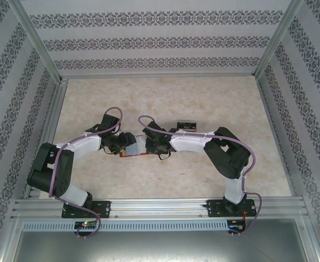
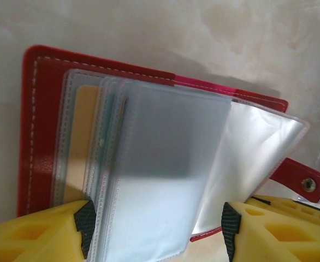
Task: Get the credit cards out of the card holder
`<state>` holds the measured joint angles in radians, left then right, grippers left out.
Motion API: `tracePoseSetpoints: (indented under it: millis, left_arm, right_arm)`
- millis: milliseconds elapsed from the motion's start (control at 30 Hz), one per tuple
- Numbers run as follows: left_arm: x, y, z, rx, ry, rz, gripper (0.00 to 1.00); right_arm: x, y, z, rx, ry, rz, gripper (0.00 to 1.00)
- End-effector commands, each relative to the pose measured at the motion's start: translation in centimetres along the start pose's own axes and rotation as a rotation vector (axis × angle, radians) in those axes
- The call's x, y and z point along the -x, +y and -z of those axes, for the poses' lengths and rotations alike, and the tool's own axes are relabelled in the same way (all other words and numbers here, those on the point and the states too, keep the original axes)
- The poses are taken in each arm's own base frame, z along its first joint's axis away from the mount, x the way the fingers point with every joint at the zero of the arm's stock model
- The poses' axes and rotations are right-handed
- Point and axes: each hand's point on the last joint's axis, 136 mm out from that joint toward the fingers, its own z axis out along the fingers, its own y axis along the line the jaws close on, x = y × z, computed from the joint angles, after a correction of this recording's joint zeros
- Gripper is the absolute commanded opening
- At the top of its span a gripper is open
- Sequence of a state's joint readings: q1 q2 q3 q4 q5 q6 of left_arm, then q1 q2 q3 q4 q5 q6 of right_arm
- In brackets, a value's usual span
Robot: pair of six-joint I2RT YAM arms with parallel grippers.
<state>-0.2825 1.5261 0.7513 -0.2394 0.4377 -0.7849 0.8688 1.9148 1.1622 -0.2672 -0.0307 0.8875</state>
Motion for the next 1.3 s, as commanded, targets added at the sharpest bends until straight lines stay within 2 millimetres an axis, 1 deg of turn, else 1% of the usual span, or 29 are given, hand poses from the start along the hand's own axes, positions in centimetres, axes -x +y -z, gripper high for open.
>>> tracePoseSetpoints:
  millis: [0,200,533,733,1033,1100,1167,1267]
  left_arm:
    - [-0.8,-0.7,-0.9,-0.077,0.048,0.007,0.66]
    - [-0.9,-1.9,-1.0,-0.148,0.066,0.003,0.72]
    - [-0.7,-4.0,0.1,-0.243,0.057,-0.032,0.79]
    - [-0.6,-5.1,0.8,-0.296,0.044,-0.057,0.88]
    - [-0.7,-6.6,1.7,-0.363,0.045,-0.085,0.88]
    - [-0.6,-6.5,1.9,-0.35,0.038,-0.089,0.88]
    - [-0.3,-6.0,2.2,-0.304,0.017,-0.096,0.88]
    - [0.3,-4.4,2.7,-0.191,-0.033,-0.115,0.89]
  right_arm:
    - [-0.8,-0.3,-1.0,-0.033,0.018,0.022,0.16]
    - [-0.9,-0.3,-1.0,-0.033,0.02,0.02,0.16]
    - [-0.8,-0.3,-1.0,-0.033,0.02,0.019,0.16]
    - [-0.9,-0.3,-1.1,-0.033,0.023,0.02,0.16]
    - [-0.9,-0.2,-1.2,-0.035,0.024,0.02,0.16]
    - [-0.8,-0.2,-1.1,-0.034,0.024,0.02,0.16]
    - [-0.8,-0.2,-1.1,-0.035,0.025,0.021,0.16]
    - [-0.9,-0.2,-1.1,-0.035,0.025,0.021,0.16]
